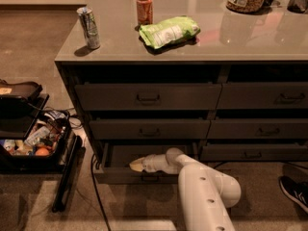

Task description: Open bottom drawer

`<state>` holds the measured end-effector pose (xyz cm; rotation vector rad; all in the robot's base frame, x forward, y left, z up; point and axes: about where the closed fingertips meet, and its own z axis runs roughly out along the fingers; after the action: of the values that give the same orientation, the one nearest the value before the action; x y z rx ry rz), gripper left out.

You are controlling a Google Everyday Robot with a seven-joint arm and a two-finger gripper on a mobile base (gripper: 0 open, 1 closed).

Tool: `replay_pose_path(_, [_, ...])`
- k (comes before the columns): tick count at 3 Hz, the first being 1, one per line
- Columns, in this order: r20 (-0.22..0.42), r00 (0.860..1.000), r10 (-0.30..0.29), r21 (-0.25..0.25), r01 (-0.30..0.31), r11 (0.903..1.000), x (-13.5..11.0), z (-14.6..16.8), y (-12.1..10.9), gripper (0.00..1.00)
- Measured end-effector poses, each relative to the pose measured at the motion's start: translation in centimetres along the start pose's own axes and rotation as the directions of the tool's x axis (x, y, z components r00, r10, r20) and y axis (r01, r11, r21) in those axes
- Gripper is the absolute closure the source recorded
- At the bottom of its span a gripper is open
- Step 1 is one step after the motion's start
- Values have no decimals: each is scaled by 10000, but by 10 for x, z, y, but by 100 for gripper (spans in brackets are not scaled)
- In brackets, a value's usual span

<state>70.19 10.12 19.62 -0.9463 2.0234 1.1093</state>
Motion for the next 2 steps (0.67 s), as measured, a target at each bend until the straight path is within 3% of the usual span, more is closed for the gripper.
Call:
replay_pose_path(1, [453, 9989, -152, -134, 158, 9998, 5, -13, 27, 100])
replay_pose_path(2, [445, 9988, -209, -145, 216, 9997, 3, -13, 28, 100])
